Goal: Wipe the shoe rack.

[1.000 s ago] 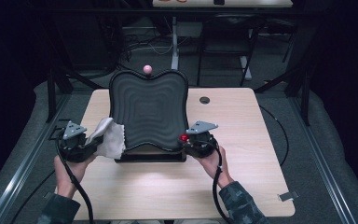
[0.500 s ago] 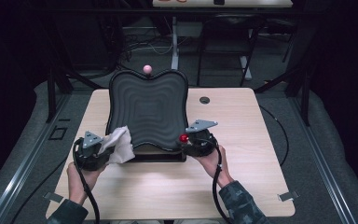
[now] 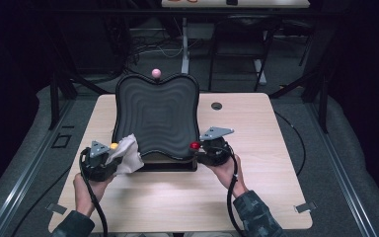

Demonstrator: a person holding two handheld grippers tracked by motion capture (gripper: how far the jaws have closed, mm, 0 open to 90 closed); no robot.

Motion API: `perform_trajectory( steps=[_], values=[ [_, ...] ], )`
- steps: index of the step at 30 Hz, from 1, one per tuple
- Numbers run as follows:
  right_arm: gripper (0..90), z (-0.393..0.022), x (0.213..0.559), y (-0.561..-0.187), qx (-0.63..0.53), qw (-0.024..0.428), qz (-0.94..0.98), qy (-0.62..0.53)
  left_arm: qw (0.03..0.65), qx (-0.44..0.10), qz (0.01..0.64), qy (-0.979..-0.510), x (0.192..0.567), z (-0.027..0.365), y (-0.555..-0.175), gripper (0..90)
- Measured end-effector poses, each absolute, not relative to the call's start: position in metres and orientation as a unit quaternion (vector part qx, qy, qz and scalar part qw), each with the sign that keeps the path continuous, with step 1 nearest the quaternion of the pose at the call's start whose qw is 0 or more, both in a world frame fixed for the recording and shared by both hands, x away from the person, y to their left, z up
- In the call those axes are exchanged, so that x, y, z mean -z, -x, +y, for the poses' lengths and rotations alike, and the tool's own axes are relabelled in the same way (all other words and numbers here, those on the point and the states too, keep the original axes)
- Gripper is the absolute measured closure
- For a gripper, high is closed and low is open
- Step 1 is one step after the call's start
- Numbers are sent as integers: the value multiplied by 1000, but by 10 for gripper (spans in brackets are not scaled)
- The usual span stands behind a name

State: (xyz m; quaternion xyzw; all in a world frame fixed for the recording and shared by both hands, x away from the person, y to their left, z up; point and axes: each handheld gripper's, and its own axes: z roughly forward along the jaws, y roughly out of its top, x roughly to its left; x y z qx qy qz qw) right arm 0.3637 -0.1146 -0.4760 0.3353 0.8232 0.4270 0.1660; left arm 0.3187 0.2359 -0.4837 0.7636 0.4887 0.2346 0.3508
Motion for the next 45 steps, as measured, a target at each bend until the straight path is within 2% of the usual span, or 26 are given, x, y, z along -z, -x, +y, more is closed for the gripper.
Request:
perform_trajectory(
  steps=[18,29,45],
  values=[
    [603,-113,476,-363,-422,168,825,-335,375,-221,467,-770,474,212,-328,848],
    [603,-113,476,-364,-423,167,826,-332,383,-195,448,-784,475,179,-345,848],
    [602,-113,476,-364,-426,162,826,-333,390,-166,416,-805,479,141,-351,848]
  ],
)
